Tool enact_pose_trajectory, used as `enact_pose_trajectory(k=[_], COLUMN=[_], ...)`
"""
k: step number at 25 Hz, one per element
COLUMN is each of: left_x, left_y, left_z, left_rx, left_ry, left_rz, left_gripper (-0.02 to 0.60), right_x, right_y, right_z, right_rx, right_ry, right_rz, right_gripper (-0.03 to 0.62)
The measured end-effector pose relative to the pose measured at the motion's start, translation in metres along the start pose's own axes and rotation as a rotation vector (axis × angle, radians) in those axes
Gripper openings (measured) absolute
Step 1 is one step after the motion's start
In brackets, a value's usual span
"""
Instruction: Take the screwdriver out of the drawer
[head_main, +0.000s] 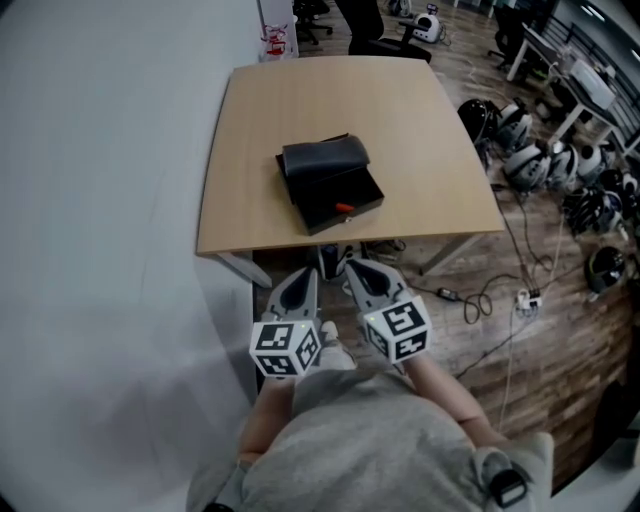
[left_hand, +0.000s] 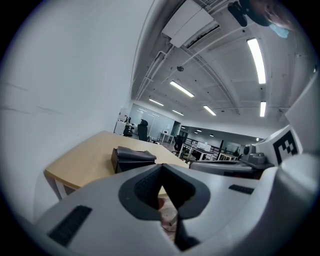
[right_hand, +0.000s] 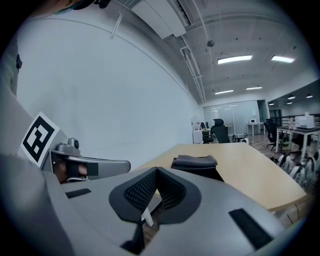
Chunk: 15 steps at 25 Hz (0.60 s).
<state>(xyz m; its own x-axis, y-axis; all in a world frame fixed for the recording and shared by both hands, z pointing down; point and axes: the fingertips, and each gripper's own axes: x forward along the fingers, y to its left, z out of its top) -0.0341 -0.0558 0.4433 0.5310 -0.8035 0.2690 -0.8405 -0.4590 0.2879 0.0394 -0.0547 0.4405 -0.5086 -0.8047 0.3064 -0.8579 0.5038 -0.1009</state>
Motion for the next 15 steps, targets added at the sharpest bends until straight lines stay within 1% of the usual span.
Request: enact_pose_trajectory(k=[6, 9, 15], left_x=[0.040, 0.057, 0.104], left_y=[0.049, 0.068, 0.109], left_z=[0.023, 0.033, 0.039], left_rx=[-0.022, -0.036, -0.033], left_ry=[-0.004, -0.001, 0.022], left_rz=[0.017, 0.014, -0.011], left_gripper=[0.000, -0.002, -0.002], right_x=[0.057, 0.080, 0.138], right_y=[-0.026, -0.036, -0.066], right_z=[0.024, 0.034, 0.035], right_rx=[-0.023, -0.017, -0.004], right_ry=[-0.006, 0.001, 0.023], right_rz=[-0.012, -0.019, -0.052], right_gripper=[0.000, 0.000, 0.000])
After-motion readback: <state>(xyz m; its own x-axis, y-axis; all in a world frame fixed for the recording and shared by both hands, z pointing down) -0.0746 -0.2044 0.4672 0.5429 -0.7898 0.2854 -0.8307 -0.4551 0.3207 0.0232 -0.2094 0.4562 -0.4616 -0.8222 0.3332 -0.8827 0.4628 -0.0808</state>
